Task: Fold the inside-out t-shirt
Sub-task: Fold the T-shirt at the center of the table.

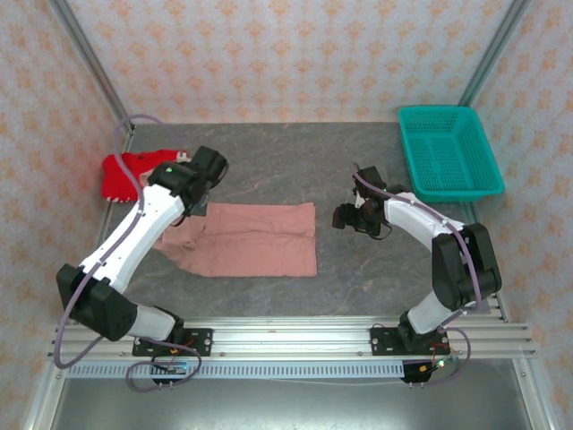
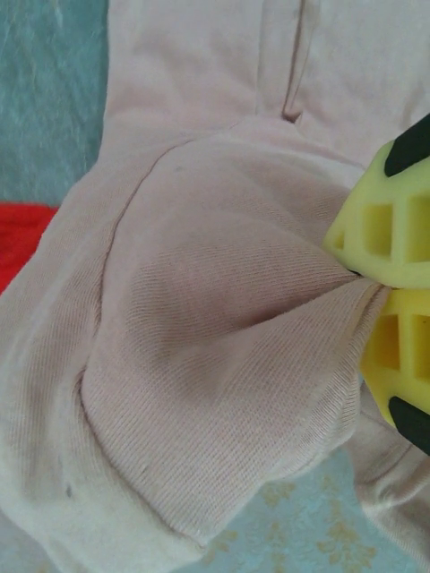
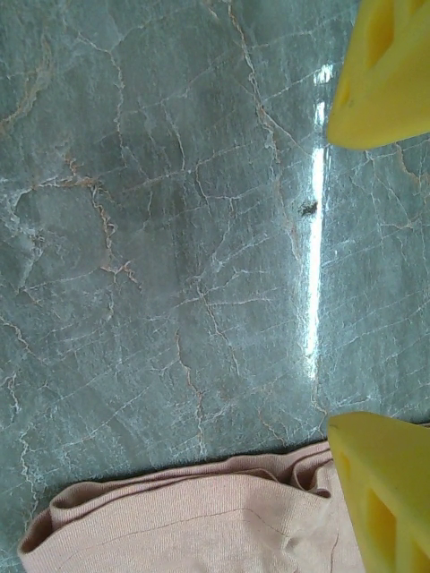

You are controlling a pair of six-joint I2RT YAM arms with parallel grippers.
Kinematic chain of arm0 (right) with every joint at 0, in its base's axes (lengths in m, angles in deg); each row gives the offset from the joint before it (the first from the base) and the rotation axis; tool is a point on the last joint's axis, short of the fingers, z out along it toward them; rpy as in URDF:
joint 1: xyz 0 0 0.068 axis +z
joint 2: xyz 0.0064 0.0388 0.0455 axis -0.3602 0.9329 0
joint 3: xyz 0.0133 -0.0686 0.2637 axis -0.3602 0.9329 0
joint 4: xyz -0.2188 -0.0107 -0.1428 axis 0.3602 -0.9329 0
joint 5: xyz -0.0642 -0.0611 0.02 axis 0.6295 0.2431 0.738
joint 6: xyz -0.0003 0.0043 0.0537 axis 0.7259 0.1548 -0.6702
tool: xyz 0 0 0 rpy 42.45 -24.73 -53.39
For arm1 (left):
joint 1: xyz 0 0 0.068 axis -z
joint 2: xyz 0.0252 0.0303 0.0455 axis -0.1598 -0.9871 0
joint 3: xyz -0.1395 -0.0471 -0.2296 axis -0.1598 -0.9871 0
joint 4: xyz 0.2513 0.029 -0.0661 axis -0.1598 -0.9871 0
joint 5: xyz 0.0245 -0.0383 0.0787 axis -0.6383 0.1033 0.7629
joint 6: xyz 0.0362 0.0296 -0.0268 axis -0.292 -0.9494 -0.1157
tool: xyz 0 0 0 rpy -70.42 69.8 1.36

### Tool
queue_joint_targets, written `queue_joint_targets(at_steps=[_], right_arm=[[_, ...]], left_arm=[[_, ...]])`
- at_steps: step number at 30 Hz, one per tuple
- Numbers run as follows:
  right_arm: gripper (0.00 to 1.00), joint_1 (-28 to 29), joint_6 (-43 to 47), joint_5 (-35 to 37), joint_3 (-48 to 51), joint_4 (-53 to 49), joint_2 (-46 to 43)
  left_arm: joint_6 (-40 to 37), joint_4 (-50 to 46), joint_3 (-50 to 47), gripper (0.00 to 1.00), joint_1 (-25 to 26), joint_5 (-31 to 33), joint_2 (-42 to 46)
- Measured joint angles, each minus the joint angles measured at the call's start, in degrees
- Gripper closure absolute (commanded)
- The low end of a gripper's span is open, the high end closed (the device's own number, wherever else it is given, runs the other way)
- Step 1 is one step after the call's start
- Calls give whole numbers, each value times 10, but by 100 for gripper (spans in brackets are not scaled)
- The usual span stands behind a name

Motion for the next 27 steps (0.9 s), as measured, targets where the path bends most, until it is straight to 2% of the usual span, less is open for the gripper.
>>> queue_joint_targets(at_steps=[10, 15, 21, 27], right_arm=[[22, 0, 0, 0, 0, 0, -3], [22, 0, 0, 2, 1, 0, -12], [22, -5, 0, 11, 12, 0, -23], [23, -12, -1, 18, 24, 0, -31]], left_arm=[[48, -37, 92, 100, 160, 15, -168], [59, -39, 125, 100, 216, 15, -256], [58, -37, 157, 100, 246, -4, -328], [61, -24, 183, 100, 246, -57, -356]])
